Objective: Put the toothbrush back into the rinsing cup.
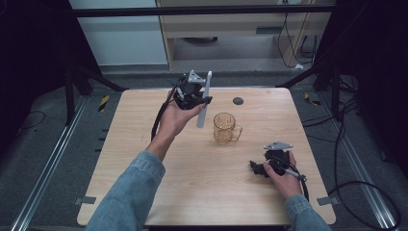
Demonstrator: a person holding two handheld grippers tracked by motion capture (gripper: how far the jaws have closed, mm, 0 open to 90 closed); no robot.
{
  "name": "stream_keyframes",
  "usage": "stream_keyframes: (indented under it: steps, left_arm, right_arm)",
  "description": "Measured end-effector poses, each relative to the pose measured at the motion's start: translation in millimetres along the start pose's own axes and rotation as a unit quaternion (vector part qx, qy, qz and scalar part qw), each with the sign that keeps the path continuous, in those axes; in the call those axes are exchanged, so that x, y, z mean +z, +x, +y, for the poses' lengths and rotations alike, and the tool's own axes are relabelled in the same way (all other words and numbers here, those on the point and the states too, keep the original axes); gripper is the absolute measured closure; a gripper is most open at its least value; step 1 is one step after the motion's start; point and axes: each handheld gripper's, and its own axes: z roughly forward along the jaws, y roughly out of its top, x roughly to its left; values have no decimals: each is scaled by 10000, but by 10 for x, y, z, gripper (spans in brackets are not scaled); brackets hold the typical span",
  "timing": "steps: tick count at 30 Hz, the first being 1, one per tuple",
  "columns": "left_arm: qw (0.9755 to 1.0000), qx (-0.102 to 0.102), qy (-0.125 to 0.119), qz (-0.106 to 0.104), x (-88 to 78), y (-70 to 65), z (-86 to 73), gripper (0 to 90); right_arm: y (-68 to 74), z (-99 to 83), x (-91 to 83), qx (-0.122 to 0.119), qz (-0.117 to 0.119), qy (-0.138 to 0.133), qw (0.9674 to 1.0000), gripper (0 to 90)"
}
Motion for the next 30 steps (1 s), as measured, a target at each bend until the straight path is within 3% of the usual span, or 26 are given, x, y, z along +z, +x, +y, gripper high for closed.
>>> stream_keyframes:
  steps: [17, 30]
  left_arm:
    - [9997, 72, -234, -50, 78, -119, 165, 679]
    - [9990, 154, -422, -26, -3, -250, 213, 679]
  right_arm:
    - [0, 1, -1, 4, 4, 1, 10000, 4]
    - [7, 3, -7, 63, 37, 19, 10000, 4]
